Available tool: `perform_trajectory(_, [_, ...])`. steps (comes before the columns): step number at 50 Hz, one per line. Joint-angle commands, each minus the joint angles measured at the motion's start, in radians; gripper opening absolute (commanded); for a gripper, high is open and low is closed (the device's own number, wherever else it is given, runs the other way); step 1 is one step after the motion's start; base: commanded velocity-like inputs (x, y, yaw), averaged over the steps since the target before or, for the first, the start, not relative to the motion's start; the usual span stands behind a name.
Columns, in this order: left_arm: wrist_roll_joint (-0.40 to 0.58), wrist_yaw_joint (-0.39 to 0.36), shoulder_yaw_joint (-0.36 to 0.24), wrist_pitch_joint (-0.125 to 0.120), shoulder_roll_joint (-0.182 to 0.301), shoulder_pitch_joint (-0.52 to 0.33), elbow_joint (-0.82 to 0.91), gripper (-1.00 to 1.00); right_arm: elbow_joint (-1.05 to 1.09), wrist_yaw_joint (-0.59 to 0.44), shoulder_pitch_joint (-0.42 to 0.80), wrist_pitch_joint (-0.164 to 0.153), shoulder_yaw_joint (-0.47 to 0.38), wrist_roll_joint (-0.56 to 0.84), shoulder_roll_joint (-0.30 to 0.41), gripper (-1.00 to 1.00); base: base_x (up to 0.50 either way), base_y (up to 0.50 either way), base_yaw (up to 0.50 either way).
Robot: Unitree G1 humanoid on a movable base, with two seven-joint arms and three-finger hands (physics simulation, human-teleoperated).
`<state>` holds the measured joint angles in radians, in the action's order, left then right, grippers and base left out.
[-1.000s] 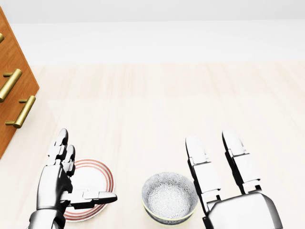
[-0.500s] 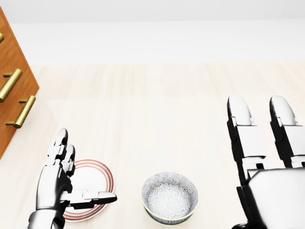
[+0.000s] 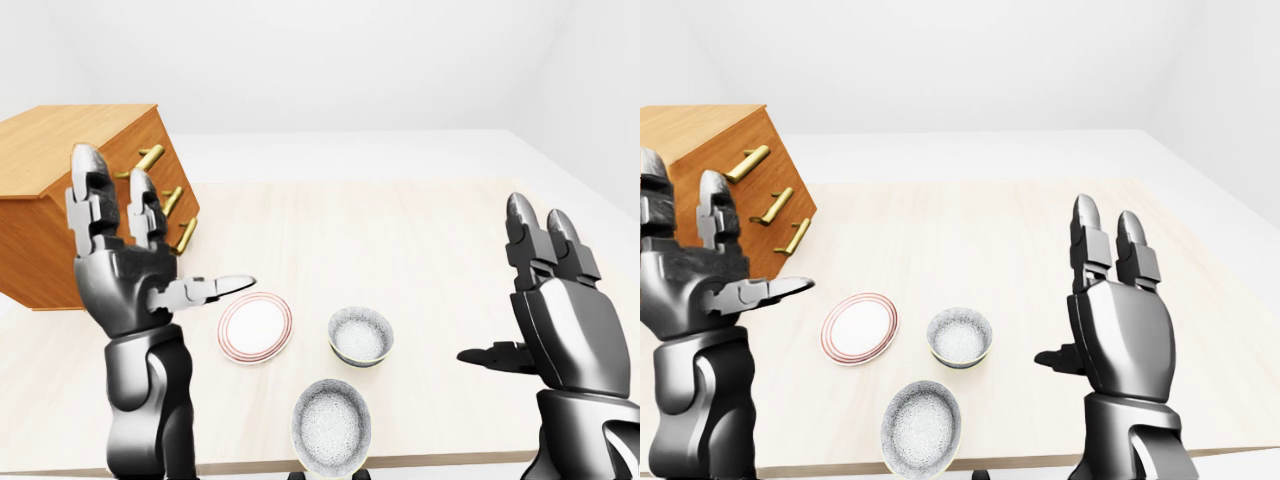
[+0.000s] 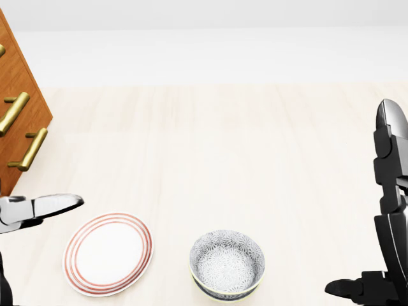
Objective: Stack the bowl at the front on the bowl in the middle.
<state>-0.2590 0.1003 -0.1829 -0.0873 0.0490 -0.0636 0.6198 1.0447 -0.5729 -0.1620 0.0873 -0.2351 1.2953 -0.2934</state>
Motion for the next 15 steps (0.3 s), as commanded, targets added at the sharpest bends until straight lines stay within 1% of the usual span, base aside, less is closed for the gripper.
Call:
perform_trajectory(1, [-0.214,0.125,-0.119,0.000,0.045,-0.088,0.392,1.00,0.003,-0.095,0.103,0.000,-0.129,-0.066,-0.056,1.00,0.00,0.00,0.00])
perform_trajectory(3, [-0.264,0.160,-0.137,0.000,0.058,-0.106,0.425,1.00,0.003,-0.125,0.160,0.000,-0.186,-0.104,-0.056,1.00,0.00,0.00,0.00])
perform_trajectory(5, [-0.303,0.191,-0.142,0.000,0.080,-0.115,0.427,1.00,0.003,-0.125,0.211,0.000,-0.251,-0.148,-0.056,1.00,0.00,0.00,0.00])
perform_trajectory(9, [-0.452,0.313,-0.158,0.000,0.168,-0.132,0.427,1.00,0.003,-0.125,0.331,0.000,-0.384,-0.246,-0.056,1.00,0.00,0.00,0.00])
perform_trajectory(11, [-0.493,0.348,-0.152,0.000,0.198,-0.120,0.427,1.00,0.003,-0.125,0.408,0.000,-0.442,-0.288,-0.056,1.00,0.00,0.00,0.00])
perform_trajectory(15, [-0.570,0.417,-0.147,0.000,0.247,-0.125,0.427,1.00,0.003,-0.125,0.549,0.000,-0.542,-0.365,-0.056,1.00,0.00,0.00,0.00])
